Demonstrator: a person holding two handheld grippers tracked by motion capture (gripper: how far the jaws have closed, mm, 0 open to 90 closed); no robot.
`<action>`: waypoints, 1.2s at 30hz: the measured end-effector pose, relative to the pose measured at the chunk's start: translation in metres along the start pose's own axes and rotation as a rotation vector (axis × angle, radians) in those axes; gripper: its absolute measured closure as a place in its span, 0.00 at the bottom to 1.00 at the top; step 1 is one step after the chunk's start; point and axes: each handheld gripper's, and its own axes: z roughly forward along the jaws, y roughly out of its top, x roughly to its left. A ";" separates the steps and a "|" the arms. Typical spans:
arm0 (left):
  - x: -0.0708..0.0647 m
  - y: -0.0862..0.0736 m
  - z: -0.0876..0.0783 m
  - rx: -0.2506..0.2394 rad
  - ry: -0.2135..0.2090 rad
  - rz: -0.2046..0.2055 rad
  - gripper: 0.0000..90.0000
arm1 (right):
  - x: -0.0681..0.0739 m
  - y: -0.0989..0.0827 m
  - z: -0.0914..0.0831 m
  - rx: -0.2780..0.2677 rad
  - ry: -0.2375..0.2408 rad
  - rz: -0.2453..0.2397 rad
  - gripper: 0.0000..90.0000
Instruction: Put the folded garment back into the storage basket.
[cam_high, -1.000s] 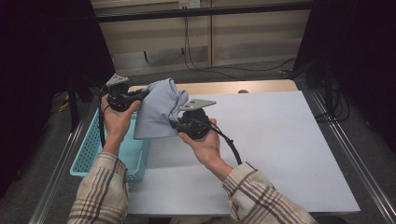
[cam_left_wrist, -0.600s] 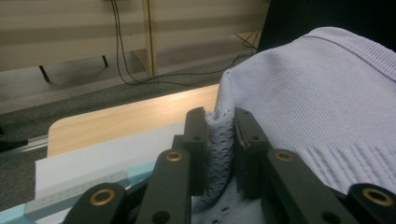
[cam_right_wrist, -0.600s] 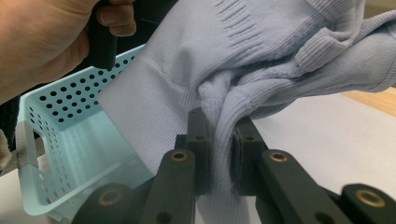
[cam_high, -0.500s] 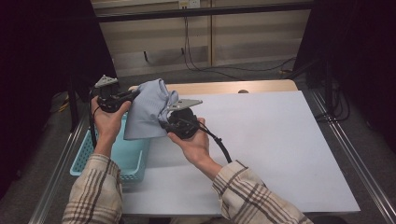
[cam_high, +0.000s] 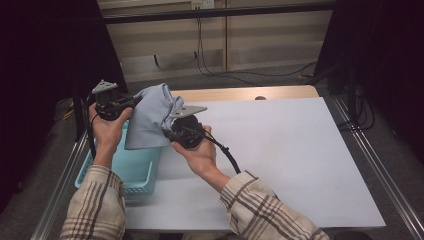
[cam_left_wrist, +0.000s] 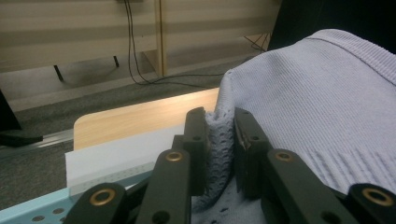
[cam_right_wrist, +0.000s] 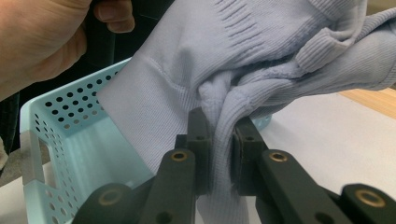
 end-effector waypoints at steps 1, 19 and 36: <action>0.003 -0.001 -0.001 0.002 0.008 0.000 0.86 | 0.002 0.001 0.003 0.003 0.003 -0.009 0.89; 0.024 -0.005 -0.016 0.009 0.049 -0.020 0.86 | 0.019 0.007 0.027 0.015 0.015 -0.014 0.89; 0.041 -0.013 -0.028 0.008 0.086 -0.033 0.86 | 0.034 0.011 0.047 0.038 0.017 -0.030 0.89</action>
